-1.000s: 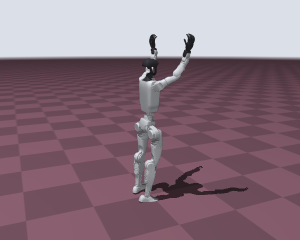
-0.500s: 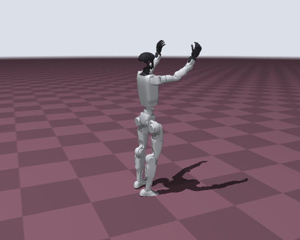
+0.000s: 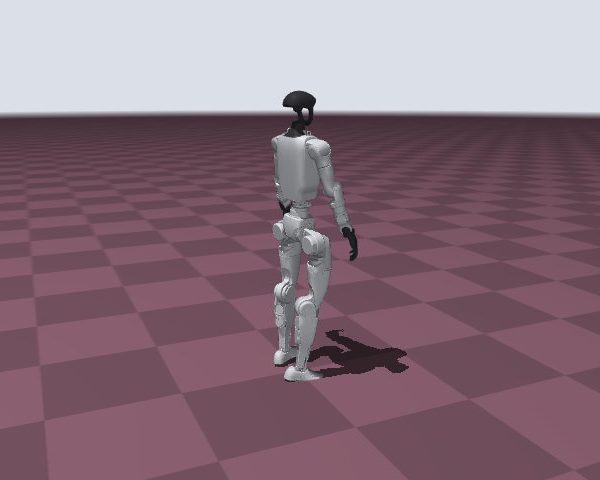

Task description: Upper body actions

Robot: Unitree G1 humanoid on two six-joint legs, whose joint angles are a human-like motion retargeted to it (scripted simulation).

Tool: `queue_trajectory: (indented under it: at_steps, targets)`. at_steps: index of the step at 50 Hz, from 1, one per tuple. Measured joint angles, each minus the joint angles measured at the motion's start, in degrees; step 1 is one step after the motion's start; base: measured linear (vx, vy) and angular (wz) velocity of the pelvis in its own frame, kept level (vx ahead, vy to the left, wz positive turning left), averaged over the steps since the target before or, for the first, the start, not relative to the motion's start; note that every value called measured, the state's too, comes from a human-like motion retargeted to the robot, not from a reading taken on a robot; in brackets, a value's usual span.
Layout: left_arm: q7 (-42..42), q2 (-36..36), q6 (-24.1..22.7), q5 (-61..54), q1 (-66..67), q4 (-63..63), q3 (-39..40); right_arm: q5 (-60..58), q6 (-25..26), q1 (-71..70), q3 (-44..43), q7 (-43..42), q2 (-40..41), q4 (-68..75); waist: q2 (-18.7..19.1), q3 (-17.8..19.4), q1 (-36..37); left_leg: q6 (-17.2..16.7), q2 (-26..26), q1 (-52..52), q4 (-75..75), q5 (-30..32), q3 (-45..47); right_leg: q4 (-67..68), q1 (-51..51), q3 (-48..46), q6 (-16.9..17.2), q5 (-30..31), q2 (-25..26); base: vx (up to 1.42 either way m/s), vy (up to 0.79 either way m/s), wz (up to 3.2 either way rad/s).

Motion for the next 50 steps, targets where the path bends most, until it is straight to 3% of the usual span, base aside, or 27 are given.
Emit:
queue_trajectory:
  at_steps: [5, 10, 12, 18, 26, 47, 50]
  targets:
    - [1.65, -5.41, 1.81, 5.96, 10.75, 4.77, 7.18, -6.73, 6.52, 11.14, 2.76, -4.96, 1.65, 4.40, 0.34, 2.29, -0.88, -0.04, 0.14, 0.47, -0.04, -0.21, 0.44, -0.09, 0.38, 0.63, 0.10, -0.07, 0.14, 0.00, 0.00, 0.00]
    - [0.78, -10.03, 4.65, 4.85, 18.14, 5.28, 12.27, -12.70, 11.86, 17.06, 6.04, -8.35, 2.31, 6.56, 0.42, 2.70, -2.06, -0.05, 0.10, 0.74, -0.18, -0.47, 0.87, 0.03, 0.09, 1.25, -0.08, -0.09, 0.30, 0.05, -0.01, -0.27]
    - [0.75, -11.94, 4.47, 3.58, 21.10, 4.95, 13.28, -9.32, 14.15, 18.94, 4.07, -9.37, 2.46, 6.66, 0.60, 2.56, 2.55, -0.46, 0.88, 1.50, -0.50, -1.26, 6.20, 1.43, -1.95, 6.70, -0.74, -0.34, 1.14, 0.06, 0.01, -1.75]
    - [-0.58, -14.73, 5.42, 5.07, 26.31, 4.14, 11.32, 4.29, 9.32, 19.51, -2.02, -4.39, 2.55, 6.37, 1.36, 3.39, -1.51, -0.12, 0.80, 1.45, -0.30, -0.91, 3.59, 0.66, -0.46, 4.45, 0.08, -0.07, 0.64, 0.01, 0.00, 0.26]
    - [-4.36, -14.84, 8.06, 6.11, 24.78, 2.54, 10.90, -4.16, 8.67, 17.03, 3.46, -5.07, 1.87, 3.01, 0.66, 4.68, -2.13, -0.02, 0.42, 1.90, -0.28, -0.56, 2.52, 0.28, 0.54, 3.24, -0.02, 0.17, 0.36, 0.00, -0.01, 0.05]
    - [-3.97, -13.71, 7.71, 6.97, 23.82, 1.00, 8.48, -4.34, 7.68, 15.21, 5.81, -4.02, 2.87, 3.16, 0.39, 4.19, -2.92, -0.03, 0.61, 1.70, -0.20, -0.29, 1.65, 0.03, 1.02, 2.46, -0.07, 0.00, 0.69, 0.00, 0.00, 0.03]
    - [-4.25, -13.96, 8.25, 7.49, 23.75, 1.23, 8.89, -4.60, 7.97, 15.24, 5.49, -3.98, 2.25, 3.92, 0.57, 4.36, -0.27, -0.29, 1.14, 2.16, -0.34, -0.66, 4.46, 0.74, 0.21, 5.37, -0.07, -0.16, 0.84, -0.01, 0.01, -0.44]
